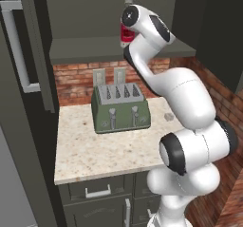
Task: Pick the syrup bottle and condiment bottle from the counter and place them in the cabinet.
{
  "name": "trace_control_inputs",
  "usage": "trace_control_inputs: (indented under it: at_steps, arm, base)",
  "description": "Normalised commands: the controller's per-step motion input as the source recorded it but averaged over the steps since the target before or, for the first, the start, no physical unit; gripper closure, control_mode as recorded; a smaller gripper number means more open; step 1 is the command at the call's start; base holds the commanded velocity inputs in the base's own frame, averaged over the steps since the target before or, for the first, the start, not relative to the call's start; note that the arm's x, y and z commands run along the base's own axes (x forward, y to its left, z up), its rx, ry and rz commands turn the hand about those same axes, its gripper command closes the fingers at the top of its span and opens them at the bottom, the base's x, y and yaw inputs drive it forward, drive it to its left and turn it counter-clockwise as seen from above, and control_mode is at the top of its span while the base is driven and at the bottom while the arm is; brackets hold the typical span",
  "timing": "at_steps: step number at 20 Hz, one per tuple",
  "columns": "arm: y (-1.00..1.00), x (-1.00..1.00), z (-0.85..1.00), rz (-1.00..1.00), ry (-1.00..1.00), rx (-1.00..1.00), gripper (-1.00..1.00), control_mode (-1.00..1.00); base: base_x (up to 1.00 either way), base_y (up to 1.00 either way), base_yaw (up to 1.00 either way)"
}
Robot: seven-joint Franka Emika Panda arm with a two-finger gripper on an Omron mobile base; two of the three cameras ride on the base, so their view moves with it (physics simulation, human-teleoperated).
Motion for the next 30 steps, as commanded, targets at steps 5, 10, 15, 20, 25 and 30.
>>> trace_control_inputs:
  at_steps: [5, 10, 15, 20, 25, 30]
  arm:
    - [0.0, 0.38, 0.0, 0.0, 0.17, -0.02, 1.0, -1.0]
    - [0.0, 0.24, -0.01, 0.0, 0.05, -0.03, 1.0, -1.0]
    - [0.0, 0.17, -0.07, 0.0, 0.0, -0.01, 1.0, -1.0]
    - [-0.05, 0.03, -0.22, 0.01, -0.03, -0.05, 1.0, -1.0]
    - [-0.08, 0.0, -0.19, 0.03, -0.05, -0.07, 1.0, -1.0]
    - [-0.14, 0.06, -0.13, 0.12, -0.02, 0.0, 1.0, -1.0]
  base:
    - [0.0, 0.0, 0.0]
    - [0.0, 0.0, 0.0]
    - [0.0, 0.0, 0.0]
    - [0.0, 0.0, 0.0]
    - [0.0, 0.0, 0.0]
    - [0.0, 0.0, 0.0]
